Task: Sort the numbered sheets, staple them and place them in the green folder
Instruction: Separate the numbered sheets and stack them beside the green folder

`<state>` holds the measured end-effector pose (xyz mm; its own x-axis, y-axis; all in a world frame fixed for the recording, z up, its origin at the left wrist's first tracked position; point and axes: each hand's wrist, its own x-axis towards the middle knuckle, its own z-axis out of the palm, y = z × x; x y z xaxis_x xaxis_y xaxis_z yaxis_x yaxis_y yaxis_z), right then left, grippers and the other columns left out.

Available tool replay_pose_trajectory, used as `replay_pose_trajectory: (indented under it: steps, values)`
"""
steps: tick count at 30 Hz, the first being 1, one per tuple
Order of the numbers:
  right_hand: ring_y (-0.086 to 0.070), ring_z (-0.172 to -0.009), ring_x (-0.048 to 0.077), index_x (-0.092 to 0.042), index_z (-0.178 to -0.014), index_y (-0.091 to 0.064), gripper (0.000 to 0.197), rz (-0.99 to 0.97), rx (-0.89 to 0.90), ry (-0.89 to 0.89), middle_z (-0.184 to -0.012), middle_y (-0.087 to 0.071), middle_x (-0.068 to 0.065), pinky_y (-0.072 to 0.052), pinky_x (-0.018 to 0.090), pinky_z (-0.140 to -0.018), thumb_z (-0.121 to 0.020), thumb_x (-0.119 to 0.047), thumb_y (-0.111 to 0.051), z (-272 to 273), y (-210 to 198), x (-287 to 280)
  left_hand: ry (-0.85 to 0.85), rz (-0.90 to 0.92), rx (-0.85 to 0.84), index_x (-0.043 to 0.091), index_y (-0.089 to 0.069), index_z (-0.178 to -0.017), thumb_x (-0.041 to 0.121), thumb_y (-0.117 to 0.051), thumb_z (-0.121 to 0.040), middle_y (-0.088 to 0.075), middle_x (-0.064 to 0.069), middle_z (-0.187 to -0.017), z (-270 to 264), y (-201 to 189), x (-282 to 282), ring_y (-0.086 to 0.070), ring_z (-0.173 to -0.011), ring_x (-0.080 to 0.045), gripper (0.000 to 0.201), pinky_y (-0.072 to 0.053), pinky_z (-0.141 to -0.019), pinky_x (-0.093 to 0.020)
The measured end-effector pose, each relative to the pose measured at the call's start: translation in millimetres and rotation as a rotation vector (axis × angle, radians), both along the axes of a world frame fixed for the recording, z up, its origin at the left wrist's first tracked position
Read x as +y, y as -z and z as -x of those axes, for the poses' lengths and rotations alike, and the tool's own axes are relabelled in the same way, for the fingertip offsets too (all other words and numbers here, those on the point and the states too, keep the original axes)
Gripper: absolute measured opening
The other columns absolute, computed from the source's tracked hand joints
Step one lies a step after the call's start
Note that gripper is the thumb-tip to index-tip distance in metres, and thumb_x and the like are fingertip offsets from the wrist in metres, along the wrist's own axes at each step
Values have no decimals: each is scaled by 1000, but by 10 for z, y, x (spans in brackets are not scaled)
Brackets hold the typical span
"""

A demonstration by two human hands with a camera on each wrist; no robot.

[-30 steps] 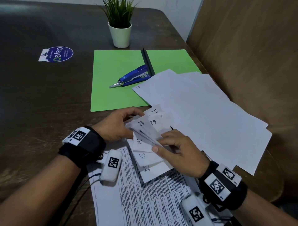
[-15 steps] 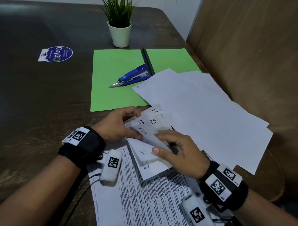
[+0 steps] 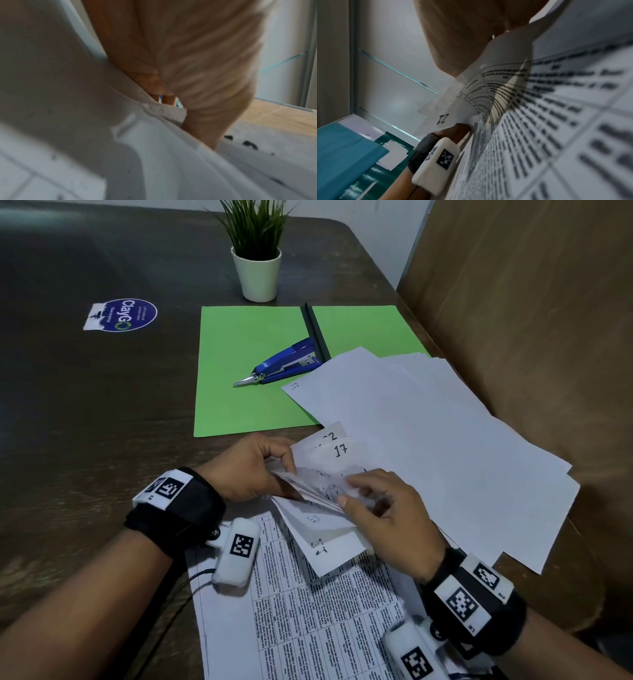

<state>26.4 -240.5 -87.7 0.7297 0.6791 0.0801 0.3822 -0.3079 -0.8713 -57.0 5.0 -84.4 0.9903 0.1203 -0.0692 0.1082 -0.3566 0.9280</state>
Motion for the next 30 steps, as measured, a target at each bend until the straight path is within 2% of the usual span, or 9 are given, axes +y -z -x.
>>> replay_pose_trajectory:
  steps: [3, 6, 10, 13, 19, 21, 24, 27, 30]
  values:
    - [-59, -99, 7, -29, -89, -78, 7, 40, -81, -59, -97, -66, -19, -49, 26, -77, -86, -35, -74, 3, -7, 11, -58, 20, 39, 25, -66, -80, 10, -94, -54, -75, 3, -93, -5, 44, 35, -71, -89, -23, 41, -59, -83, -39]
    - [-55, -105, 5, -30, -85, -78, 26, 75, -140, -91, -99, -67, -21, -49, 28, -84, -84, -51, -63, 1, 6, 6, -58, 36, 54, 28, -72, -97, -14, -81, -64, -75, 3, -109, -3, 45, 44, -71, -105, -22, 54, -58, -91, -52]
    - [-52, -111, 2, -30, -90, -78, 32, 100, -154, -95, -106, -65, -23, -48, 28, -91, -83, -56, -60, 4, -7, -7, -31, 0, 65, 20, -82, -79, -29, -72, -61, -75, 9, -106, -8, -12, 9, -72, -100, -17, 54, -60, -89, -47]
    - [-51, -114, 0, -28, -106, -73, 29, 57, -162, -25, -114, -62, -19, -44, 23, -94, -85, -46, -66, -16, -15, -9, -25, 52, 40, 8, -81, -77, -1, -90, -61, -76, 4, -101, -2, -36, -17, -72, -96, -17, 20, -58, -90, -36]
    - [-66, -93, 4, -30, -116, -71, 32, 20, 60, -64, -103, -72, -18, -57, 34, -83, -89, -47, -65, 11, -31, 5, -62, 32, 66, 23, -77, -102, 7, -90, -67, -76, 13, -102, -4, -50, -22, -70, -95, -4, 41, -54, -87, -20]
    - [-62, -95, 4, -30, -103, -77, 36, -3, -32, -59, -98, -69, -19, -53, 31, -82, -86, -56, -59, 18, -22, 4, -18, -19, 55, 22, -80, -99, 8, -89, -70, -74, 13, -98, -13, -38, -34, -70, -92, -5, 33, -55, -86, -25]
    - [-48, -125, -1, -32, -99, -79, 36, 2, -98, 24, -127, -60, -19, -41, 24, -101, -85, -58, -59, -18, -9, 2, 23, -115, 62, 20, -83, -91, 16, -90, -73, -71, 10, -103, -32, -14, -29, -70, -96, -10, 20, -56, -92, -42]
    - [-44, -132, -3, -38, -104, -77, 35, 3, -21, 65, -139, -55, -17, -42, 34, -109, -83, -60, -60, -40, 22, -13, 54, -364, 11, 31, -81, -93, 47, -80, -70, -64, 15, -125, 8, -36, -7, -65, -111, -8, 28, -53, -95, -42]
    - [-55, -125, 2, -41, -103, -74, 26, -63, 32, 78, -128, -63, -17, -48, 43, -105, -82, -54, -64, -8, 34, -10, 36, -473, -17, 42, -78, -97, 65, -67, -70, -50, 17, -143, 166, -42, -18, -54, -126, -1, 37, -50, -102, -42]
